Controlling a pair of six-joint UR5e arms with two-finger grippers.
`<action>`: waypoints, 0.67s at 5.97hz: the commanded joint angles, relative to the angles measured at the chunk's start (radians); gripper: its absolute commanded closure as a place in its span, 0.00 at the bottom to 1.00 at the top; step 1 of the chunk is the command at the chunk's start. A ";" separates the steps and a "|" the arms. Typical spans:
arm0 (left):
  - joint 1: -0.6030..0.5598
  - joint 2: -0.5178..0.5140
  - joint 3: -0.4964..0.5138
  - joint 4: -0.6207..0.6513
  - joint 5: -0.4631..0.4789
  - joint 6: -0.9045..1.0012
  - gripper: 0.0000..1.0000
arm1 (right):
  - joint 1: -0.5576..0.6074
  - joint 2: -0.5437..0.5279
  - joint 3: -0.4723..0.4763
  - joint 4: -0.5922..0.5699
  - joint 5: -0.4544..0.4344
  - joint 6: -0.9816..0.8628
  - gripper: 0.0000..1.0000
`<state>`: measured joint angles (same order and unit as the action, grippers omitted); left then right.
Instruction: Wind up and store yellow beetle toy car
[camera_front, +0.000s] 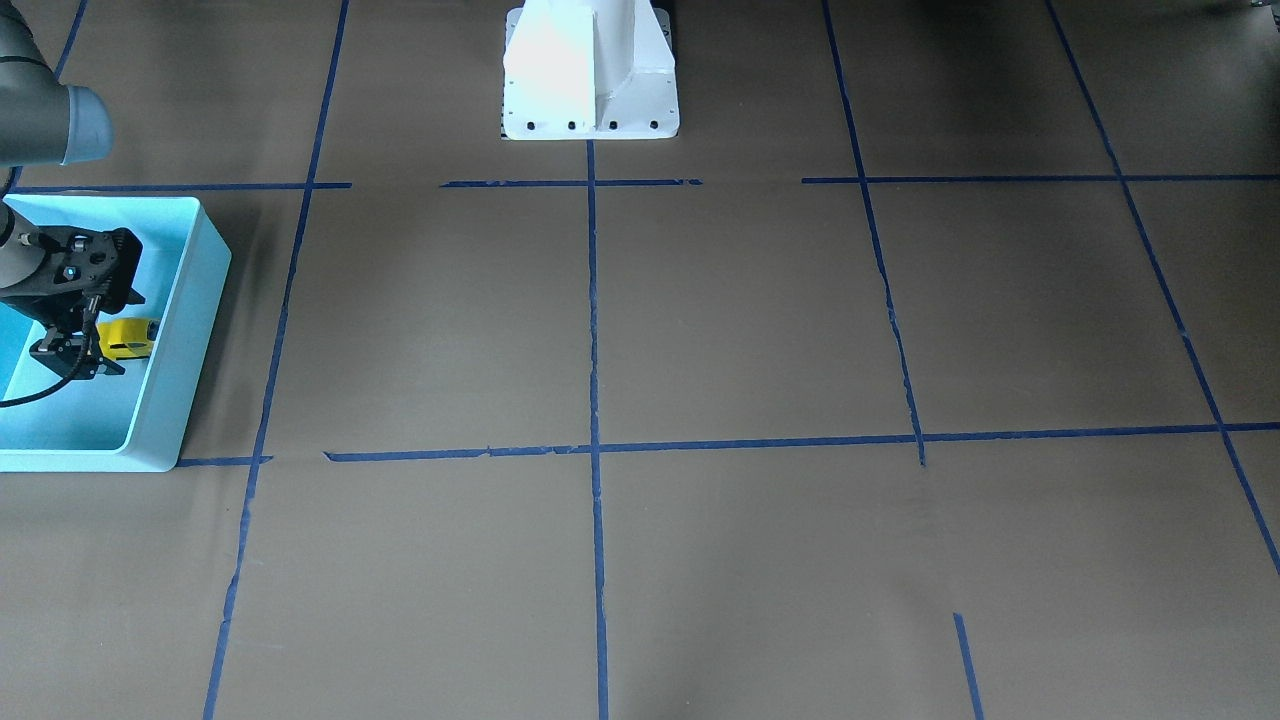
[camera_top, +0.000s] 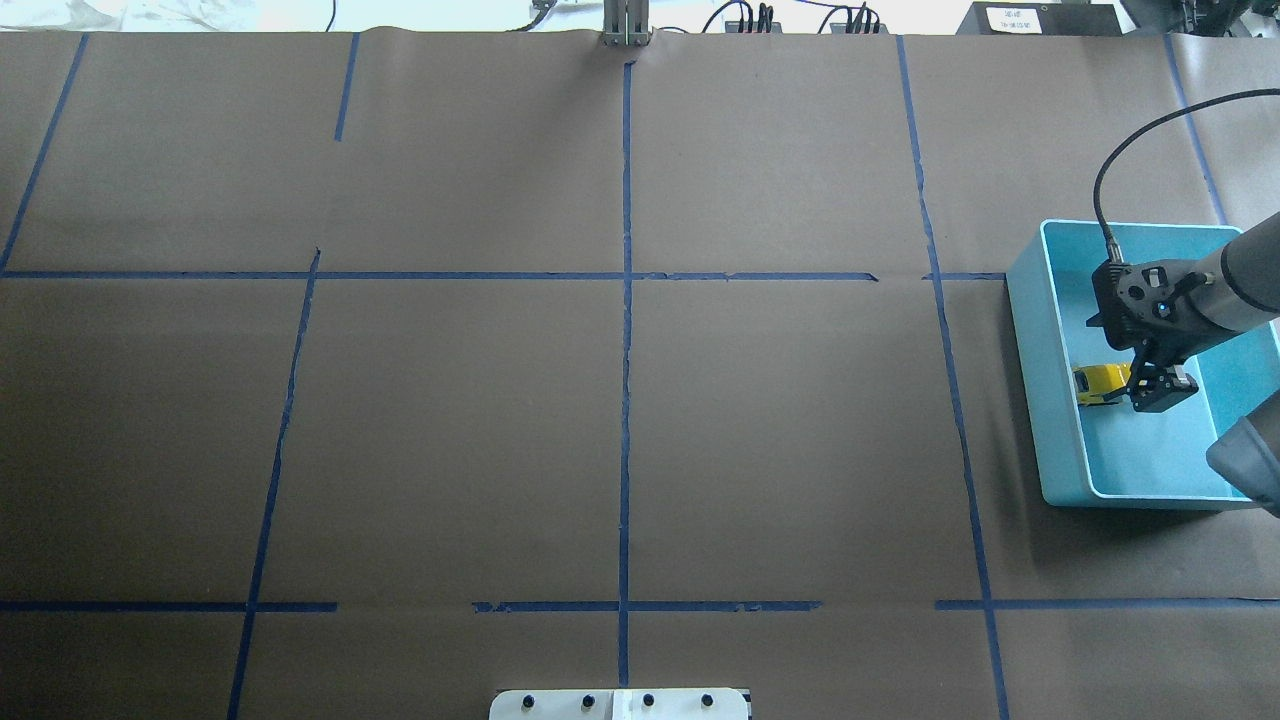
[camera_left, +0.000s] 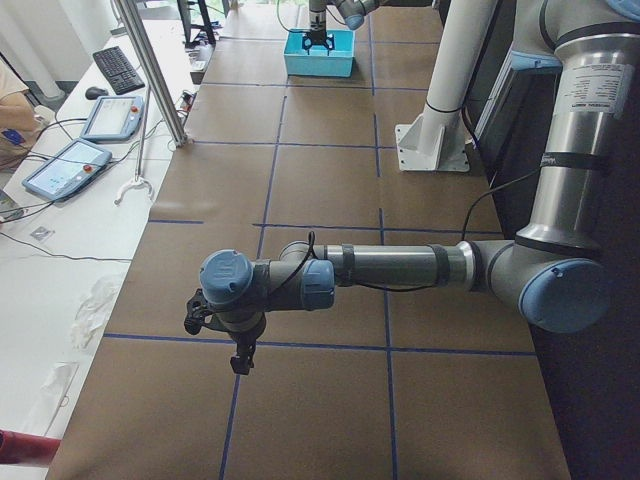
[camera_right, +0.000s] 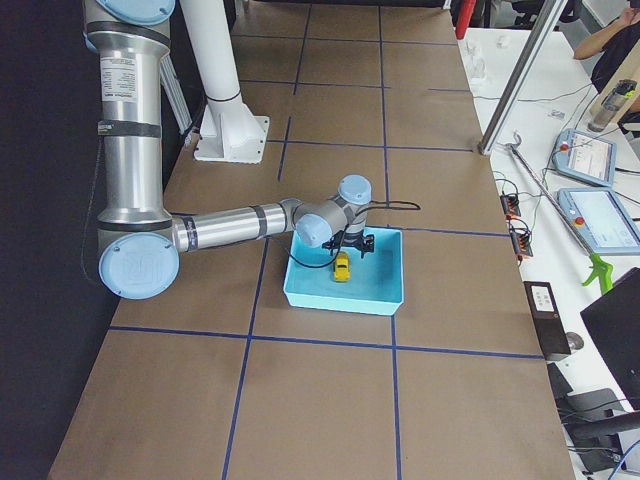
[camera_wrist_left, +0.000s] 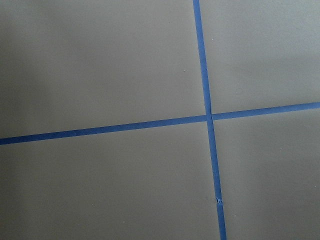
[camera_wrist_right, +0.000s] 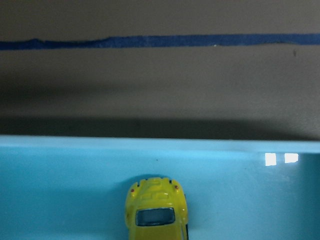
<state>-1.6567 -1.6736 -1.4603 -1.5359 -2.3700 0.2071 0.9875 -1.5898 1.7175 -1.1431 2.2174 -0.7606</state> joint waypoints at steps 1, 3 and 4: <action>0.000 0.002 0.000 0.000 0.000 0.000 0.00 | 0.113 -0.028 0.089 -0.021 0.065 0.000 0.00; 0.000 0.002 0.000 0.000 0.000 0.000 0.00 | 0.341 -0.024 0.129 -0.209 0.169 0.018 0.00; 0.000 0.002 0.000 0.000 0.000 0.000 0.00 | 0.420 0.002 0.129 -0.296 0.157 0.147 0.00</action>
<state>-1.6567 -1.6721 -1.4604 -1.5355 -2.3700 0.2071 1.3192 -1.6072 1.8429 -1.3506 2.3737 -0.7060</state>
